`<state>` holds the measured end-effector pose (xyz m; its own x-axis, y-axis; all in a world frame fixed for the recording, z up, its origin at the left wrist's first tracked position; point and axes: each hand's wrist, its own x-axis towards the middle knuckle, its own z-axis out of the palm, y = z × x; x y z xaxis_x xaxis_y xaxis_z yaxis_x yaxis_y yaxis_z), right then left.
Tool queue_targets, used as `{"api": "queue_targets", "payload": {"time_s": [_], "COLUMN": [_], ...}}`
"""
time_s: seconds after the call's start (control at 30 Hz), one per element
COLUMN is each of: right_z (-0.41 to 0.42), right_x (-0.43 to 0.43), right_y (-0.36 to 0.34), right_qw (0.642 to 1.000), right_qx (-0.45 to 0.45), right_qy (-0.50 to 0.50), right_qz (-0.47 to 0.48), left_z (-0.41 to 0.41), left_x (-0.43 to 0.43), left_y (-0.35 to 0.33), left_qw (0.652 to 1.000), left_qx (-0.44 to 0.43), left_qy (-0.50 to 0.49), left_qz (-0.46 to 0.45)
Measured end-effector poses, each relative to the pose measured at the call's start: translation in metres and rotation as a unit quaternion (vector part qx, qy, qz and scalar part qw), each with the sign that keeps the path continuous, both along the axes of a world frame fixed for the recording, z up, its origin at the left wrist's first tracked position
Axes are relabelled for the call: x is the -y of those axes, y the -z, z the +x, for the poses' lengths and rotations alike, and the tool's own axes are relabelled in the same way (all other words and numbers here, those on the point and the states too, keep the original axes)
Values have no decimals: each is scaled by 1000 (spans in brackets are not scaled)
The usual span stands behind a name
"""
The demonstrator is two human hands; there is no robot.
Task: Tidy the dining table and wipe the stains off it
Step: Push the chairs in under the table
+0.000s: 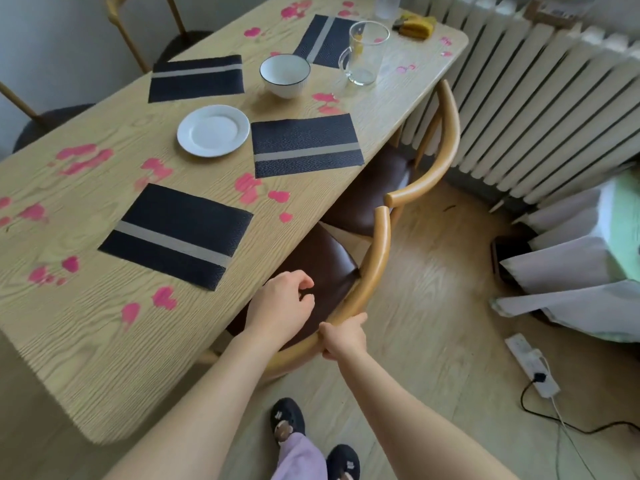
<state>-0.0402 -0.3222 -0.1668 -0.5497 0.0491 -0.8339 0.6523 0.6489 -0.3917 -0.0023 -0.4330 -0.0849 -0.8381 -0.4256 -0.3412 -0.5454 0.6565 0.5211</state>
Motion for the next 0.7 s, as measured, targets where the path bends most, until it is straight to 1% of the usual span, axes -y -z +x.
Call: {"api": "queue_targets", "payload": {"time_s": [0.13, 0.27, 0.57, 0.63, 0.7], "right_z": [-2, -8, -15, -18, -24], "right_x": [-3, -15, -21, -19, -16], "right_y": [0, -6, -17, -26, -42], "right_qw": [1000, 1000, 1000, 999, 994], "right_qx": [-10, -12, -2, -35, -98], "right_qy": [-7, -21, 7, -16, -34], "right_qz": [21, 18, 6, 19, 33], "left_z": [-4, -10, -9, -5, -2], "left_x": [6, 15, 19, 19, 20], "left_y": [-1, -7, -13, -16, -22], "left_qw": [1000, 1000, 1000, 1000, 1000], "left_qx": [1, 4, 6, 9, 6], "left_qy": [13, 21, 28, 27, 26], "left_qz": [5, 7, 12, 9, 7]}}
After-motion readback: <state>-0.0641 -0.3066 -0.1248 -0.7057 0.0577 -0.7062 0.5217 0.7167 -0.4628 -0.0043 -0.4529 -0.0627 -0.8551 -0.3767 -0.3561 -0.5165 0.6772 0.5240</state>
